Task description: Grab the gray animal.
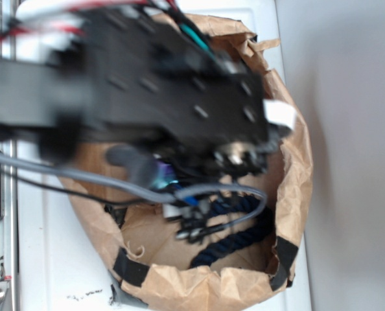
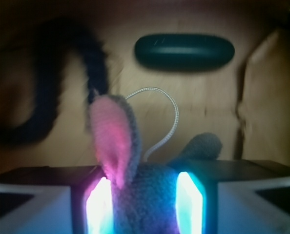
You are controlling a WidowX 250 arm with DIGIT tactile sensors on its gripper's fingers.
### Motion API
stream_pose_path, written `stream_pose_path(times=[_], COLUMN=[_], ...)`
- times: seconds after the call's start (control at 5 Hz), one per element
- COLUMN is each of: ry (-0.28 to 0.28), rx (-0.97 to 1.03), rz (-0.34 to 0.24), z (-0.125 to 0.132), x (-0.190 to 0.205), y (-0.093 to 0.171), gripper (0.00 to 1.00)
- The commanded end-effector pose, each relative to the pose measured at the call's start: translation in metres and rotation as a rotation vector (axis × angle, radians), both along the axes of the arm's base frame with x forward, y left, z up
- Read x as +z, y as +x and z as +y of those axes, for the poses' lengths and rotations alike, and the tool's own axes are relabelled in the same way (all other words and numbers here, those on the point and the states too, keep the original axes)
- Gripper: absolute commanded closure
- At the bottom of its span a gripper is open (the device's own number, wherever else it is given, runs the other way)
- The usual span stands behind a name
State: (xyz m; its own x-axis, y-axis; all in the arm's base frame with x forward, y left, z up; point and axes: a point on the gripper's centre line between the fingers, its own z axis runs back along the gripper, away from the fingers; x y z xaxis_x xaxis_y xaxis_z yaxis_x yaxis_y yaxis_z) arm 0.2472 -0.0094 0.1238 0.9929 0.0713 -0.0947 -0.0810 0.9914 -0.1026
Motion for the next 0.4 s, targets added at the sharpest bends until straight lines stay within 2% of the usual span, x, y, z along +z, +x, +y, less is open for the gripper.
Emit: stream_pose_path(times=[0.0, 0.2], ry=[-0.069, -0.030], rx=[0.011, 0.000], rz=[-0.067, -0.080], z=[0.0138, 0.0106], x=[0.0534, 0.0519], y=[-0.0075, -0.0100], gripper=[1.00, 1.00])
